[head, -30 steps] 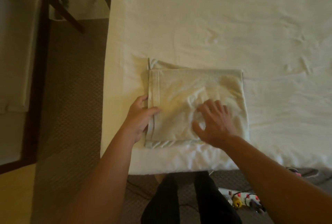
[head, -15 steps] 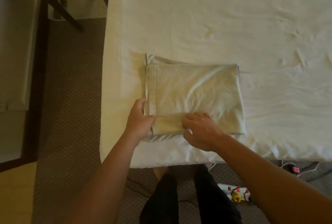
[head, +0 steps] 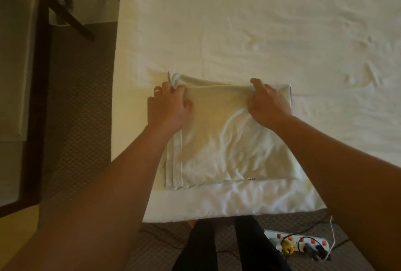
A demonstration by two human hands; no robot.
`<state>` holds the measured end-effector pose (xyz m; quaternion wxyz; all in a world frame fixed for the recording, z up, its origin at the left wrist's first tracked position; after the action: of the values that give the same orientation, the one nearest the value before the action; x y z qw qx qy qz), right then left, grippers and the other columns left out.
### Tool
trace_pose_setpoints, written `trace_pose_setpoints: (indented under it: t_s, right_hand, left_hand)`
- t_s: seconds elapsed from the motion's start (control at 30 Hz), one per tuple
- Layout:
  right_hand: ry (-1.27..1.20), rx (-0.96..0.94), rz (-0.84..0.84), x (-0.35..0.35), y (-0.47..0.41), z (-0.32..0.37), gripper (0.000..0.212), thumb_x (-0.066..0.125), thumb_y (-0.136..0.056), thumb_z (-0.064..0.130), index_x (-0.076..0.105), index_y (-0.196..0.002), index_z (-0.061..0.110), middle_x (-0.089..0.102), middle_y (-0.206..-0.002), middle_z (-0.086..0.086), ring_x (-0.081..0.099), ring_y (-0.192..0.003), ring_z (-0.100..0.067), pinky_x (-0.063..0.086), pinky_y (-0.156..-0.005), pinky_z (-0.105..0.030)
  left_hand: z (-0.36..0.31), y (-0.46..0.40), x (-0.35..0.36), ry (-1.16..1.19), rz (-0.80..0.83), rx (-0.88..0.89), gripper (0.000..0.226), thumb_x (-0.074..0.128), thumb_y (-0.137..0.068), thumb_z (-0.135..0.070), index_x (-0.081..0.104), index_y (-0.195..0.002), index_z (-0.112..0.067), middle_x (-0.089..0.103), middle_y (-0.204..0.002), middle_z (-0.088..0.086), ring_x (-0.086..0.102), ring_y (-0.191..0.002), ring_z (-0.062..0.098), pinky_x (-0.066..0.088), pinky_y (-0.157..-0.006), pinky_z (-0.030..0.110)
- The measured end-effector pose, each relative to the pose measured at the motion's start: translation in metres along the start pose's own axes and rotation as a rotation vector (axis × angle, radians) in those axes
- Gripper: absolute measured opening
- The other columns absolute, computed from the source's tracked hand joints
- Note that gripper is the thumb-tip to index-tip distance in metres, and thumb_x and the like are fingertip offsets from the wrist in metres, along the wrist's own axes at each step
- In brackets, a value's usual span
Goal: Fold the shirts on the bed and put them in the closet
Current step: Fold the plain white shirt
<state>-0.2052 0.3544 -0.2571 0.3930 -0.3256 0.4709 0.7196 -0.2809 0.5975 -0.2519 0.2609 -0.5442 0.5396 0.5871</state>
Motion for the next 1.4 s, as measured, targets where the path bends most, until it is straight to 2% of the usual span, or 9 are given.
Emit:
trace_pose_setpoints:
  t_s: [0.2,0.33,0.5,0.67,0.93,1.03,1.13,1.27,1.4]
  right_hand:
    - [0.055,0.085,-0.018,-0.007,-0.021,-0.014,0.020,0.044,-0.102,0.030,0.053,-0.116,0.019,0.056,-0.096,-0.007,0.050,-0.083,-0.030,0.039,-0.070,-0.036]
    - [0.162,-0.023,-0.033,-0.023,-0.034,-0.017,0.029,0.052,-0.093,0.028,0.059,-0.119,0.019,0.056,-0.113,-0.007,0.053,-0.108,-0.030,0.043,-0.083,-0.038]
    - [0.250,-0.101,0.172,-0.020,-0.042,-0.026,0.048,0.061,-0.083,0.031,0.047,-0.130,0.026,0.057,-0.116,-0.001,0.054,-0.107,-0.025,0.033,-0.097,-0.046]
    - [0.322,-0.144,0.322,-0.012,-0.040,-0.024,0.016,0.058,-0.084,0.032,0.053,-0.099,0.028,0.059,-0.085,0.006,0.053,-0.080,-0.014,0.023,-0.086,-0.040]
    - [0.404,-0.309,0.103,-0.092,-0.005,0.010,0.022,0.051,-0.088,0.040,0.053,-0.073,0.024,0.058,-0.069,0.005,0.053,-0.067,-0.014,0.031,-0.087,-0.036]
    - [0.267,-0.312,-0.036,-0.148,0.000,0.029,0.022,0.055,-0.084,0.037,0.048,-0.071,0.021,0.051,-0.066,0.002,0.052,-0.064,-0.023,0.036,-0.068,-0.032]
    - [0.150,-0.373,-0.238,-0.185,0.011,0.046,0.022,0.049,-0.077,0.040,0.052,-0.079,0.019,0.049,-0.063,0.000,0.050,-0.064,-0.032,0.034,-0.060,-0.031]
    - [0.073,-0.617,-0.473,-0.177,0.045,0.056,0.020,0.045,-0.070,0.036,0.050,-0.075,0.017,0.057,-0.066,-0.003,0.053,-0.058,-0.037,0.035,-0.054,-0.030]
    - [0.202,-0.715,-0.433,-0.096,0.070,0.027,0.019,0.053,-0.074,0.028,0.058,-0.080,0.010,0.062,-0.077,-0.009,0.060,-0.064,-0.035,0.046,-0.054,-0.034]
  left_hand:
    - [0.000,-0.021,-0.004,-0.082,-0.129,0.040,0.024,0.047,-0.103,-0.038,0.063,-0.108,-0.020,0.053,-0.122,0.010,0.048,-0.114,0.036,0.038,-0.092,0.047]
    - [-0.003,-0.025,-0.018,-0.031,-0.219,0.044,0.024,0.059,-0.092,-0.032,0.064,-0.111,-0.019,0.053,-0.120,0.007,0.048,-0.113,0.035,0.038,-0.091,0.045]
    - [-0.031,-0.040,-0.004,-0.013,0.120,0.183,0.070,0.058,-0.079,-0.051,0.043,-0.144,-0.031,0.044,-0.145,0.003,0.034,-0.139,0.030,0.019,-0.115,0.050]
    - [-0.046,-0.044,-0.005,-0.224,0.293,0.215,0.026,0.058,-0.087,-0.052,0.052,-0.084,-0.027,0.051,-0.092,0.000,0.052,-0.103,0.028,0.028,-0.099,0.045]
    - [-0.059,-0.014,-0.088,0.337,0.177,0.158,0.043,0.056,-0.066,-0.047,0.057,-0.067,-0.004,0.056,-0.066,0.012,0.056,-0.064,0.030,0.039,-0.055,0.037]
    - [-0.063,-0.009,-0.147,0.349,0.013,0.227,0.039,0.057,-0.069,-0.046,0.060,-0.069,-0.007,0.057,-0.066,0.012,0.057,-0.066,0.031,0.044,-0.056,0.042]
    - [-0.063,0.009,-0.191,0.398,-0.187,0.318,0.021,0.059,-0.073,-0.040,0.051,-0.061,-0.024,0.049,-0.058,-0.004,0.049,-0.055,0.018,0.033,-0.049,0.030]
    - [-0.048,0.047,-0.181,0.277,-0.383,0.415,0.024,0.063,-0.077,-0.037,0.046,-0.066,-0.023,0.038,-0.056,-0.010,0.039,-0.047,0.016,0.025,-0.049,0.023]
    - [-0.021,0.079,-0.086,-0.008,-0.323,0.486,0.021,0.059,-0.073,-0.033,0.060,-0.079,-0.013,0.056,-0.076,0.005,0.056,-0.059,0.034,0.042,-0.057,0.035]
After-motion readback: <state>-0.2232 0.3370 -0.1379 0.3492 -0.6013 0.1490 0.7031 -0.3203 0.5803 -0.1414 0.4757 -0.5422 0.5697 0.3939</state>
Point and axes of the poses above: each hand's wrist, its own y-axis away from the middle knuckle, its own x-axis out of the palm, z = x × y, the point moved 6 cm from there along -y, towards the middle knuckle
